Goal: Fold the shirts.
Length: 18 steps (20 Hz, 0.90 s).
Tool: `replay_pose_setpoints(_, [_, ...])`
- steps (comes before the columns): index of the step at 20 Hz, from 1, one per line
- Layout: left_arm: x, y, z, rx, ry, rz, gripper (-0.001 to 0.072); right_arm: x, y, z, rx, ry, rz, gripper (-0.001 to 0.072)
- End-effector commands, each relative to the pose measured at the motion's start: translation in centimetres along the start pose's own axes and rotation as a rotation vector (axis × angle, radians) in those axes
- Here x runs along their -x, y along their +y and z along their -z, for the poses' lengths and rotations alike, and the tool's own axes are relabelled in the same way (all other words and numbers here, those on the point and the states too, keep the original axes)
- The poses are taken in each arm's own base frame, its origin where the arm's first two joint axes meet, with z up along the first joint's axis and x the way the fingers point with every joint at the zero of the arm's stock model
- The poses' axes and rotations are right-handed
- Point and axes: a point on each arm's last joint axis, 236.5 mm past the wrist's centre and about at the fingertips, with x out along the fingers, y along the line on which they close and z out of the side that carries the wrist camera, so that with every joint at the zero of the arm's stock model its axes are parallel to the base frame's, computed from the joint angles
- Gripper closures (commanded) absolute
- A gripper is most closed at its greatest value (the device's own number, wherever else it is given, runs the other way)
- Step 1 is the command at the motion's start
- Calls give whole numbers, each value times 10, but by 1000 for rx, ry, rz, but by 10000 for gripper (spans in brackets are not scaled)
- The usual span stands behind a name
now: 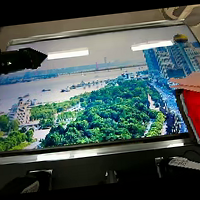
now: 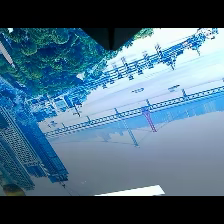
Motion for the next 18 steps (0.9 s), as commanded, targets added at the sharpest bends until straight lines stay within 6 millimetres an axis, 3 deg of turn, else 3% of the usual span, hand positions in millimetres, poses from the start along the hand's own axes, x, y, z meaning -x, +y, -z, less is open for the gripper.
replay_pose_setpoints(1, [0,1,-1,-15,-4,-3,687,33,-26,16,-80,-31,90,685])
replay_pose_setpoints(6, [0,1,-1,-23,-4,-3,687,50,-60,48,-186,39,254,685])
replay_pose_setpoints(10, [0,1,-1,-23,-4,-3,687,54,-93,120,-289,245,442,686])
replay_pose_setpoints(13, [0,1,-1,-22,-4,-2,687,31,-94,170,-354,366,436,685])
replay_pose_setpoints(18, [0,1,-1,-22,-4,-2,687,-16,-105,211,-397,402,414,684])
